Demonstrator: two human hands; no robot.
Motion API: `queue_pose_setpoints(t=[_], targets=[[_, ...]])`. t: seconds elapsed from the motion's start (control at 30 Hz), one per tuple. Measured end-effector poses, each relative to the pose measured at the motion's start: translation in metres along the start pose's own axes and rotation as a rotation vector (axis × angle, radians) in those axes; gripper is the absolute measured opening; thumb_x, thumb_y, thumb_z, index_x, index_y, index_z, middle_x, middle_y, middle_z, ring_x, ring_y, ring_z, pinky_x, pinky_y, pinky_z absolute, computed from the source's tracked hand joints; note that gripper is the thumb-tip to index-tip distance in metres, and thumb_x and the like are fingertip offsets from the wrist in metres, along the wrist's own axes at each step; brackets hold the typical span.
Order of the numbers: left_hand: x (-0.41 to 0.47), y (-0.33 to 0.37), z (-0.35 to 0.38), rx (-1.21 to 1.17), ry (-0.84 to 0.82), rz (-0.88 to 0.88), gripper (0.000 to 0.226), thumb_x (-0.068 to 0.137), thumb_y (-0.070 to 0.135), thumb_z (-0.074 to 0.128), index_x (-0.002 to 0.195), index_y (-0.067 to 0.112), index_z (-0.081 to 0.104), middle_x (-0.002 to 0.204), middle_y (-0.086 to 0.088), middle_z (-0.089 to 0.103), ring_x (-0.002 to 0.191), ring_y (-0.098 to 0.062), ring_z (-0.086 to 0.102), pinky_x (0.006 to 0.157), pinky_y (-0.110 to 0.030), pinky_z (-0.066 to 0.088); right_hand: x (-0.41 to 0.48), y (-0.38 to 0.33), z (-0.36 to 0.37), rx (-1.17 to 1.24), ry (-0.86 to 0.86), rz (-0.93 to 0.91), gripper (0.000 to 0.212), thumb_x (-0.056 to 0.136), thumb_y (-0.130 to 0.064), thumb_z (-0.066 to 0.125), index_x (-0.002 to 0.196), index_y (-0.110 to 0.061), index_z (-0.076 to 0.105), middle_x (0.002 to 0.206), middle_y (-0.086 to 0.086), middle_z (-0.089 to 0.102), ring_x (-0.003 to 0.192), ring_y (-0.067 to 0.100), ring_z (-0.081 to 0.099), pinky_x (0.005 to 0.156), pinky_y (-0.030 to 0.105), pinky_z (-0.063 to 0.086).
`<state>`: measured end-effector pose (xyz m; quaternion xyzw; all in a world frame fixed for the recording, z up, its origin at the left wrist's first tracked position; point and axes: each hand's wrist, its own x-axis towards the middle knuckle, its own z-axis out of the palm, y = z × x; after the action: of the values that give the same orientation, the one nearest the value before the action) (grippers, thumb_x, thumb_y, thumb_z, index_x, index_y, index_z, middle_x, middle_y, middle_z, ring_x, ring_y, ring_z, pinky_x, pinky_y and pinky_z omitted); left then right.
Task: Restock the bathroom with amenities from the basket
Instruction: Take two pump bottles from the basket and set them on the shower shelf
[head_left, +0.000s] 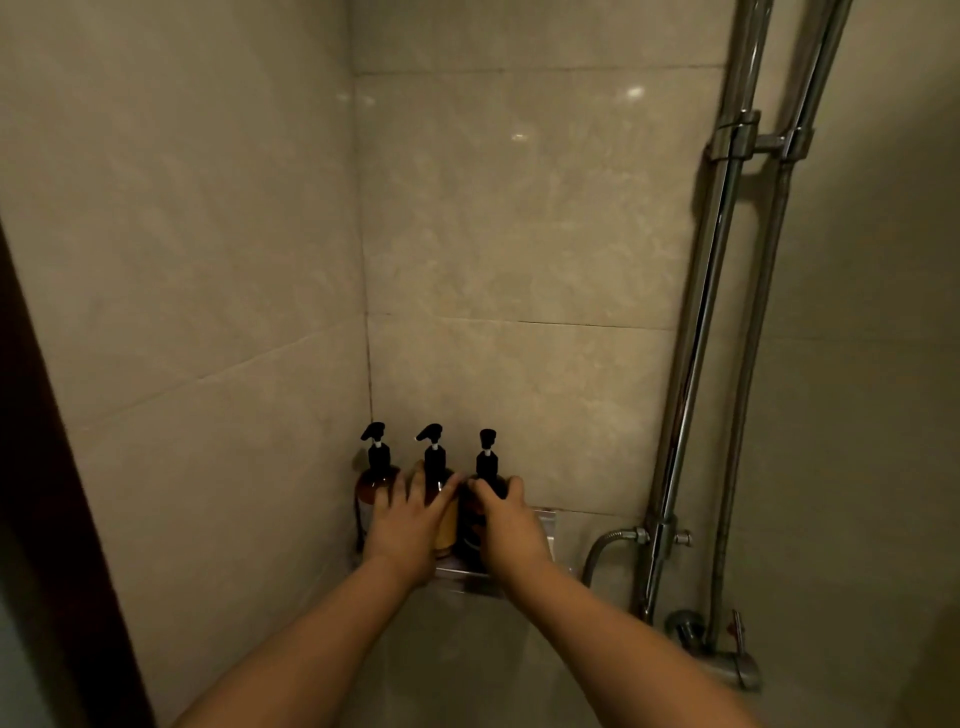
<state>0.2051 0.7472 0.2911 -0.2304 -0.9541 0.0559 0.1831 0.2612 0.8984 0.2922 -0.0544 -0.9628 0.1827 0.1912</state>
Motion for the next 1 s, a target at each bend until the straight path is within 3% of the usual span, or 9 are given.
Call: queue_pose_setpoints(t=[0.5,0.7,0.83,1.0], targets=[[-0.003,-0.007,-0.001,0.034,-0.007,0.020,0.131,0.076,0.047,0.071,0.129,0.041,-0.049,0.162,-0.021,0.000,0.148,-0.035,0.001,0.114,-0.050,0.012,0.004,0.000,-0.004,-0.066,-0.046,-0.043,0.088,0.084,0.000,0.068,0.146,-0.044,0.023,0.140,0.011,0.030,0.097,0.032,0.064,0.083,0.039,0.059],[0.001,-0.006,-0.006,0.077,-0.058,0.018,0.120,0.076,0.062,0.067,0.148,0.037,-0.025,0.162,-0.021,0.000,0.148,-0.036,0.000,0.114,-0.050,0.007,0.004,0.002,-0.011,-0.100,-0.095,-0.059,0.091,0.082,-0.008,0.069,0.149,-0.046,0.020,0.145,0.008,0.030,0.103,0.032,0.062,0.082,0.041,0.058],[0.004,-0.003,-0.011,0.095,-0.077,0.002,0.114,0.078,0.062,0.062,0.150,0.037,-0.022,0.161,-0.022,0.004,0.147,-0.037,0.005,0.113,-0.049,0.011,0.003,0.003,-0.017,-0.120,-0.149,-0.059,0.095,0.081,-0.019,0.070,0.150,-0.051,0.013,0.157,0.005,0.019,0.110,0.032,0.060,0.082,0.041,0.058],[0.003,0.001,-0.018,0.059,-0.121,-0.029,0.110,0.077,0.072,0.055,0.149,0.040,-0.021,0.162,-0.020,0.003,0.147,-0.039,0.008,0.113,-0.050,0.014,-0.003,0.009,-0.026,-0.112,-0.257,-0.067,0.099,0.082,-0.033,0.069,0.149,-0.057,0.000,0.166,-0.001,-0.007,0.141,0.035,0.035,0.104,0.043,0.047]])
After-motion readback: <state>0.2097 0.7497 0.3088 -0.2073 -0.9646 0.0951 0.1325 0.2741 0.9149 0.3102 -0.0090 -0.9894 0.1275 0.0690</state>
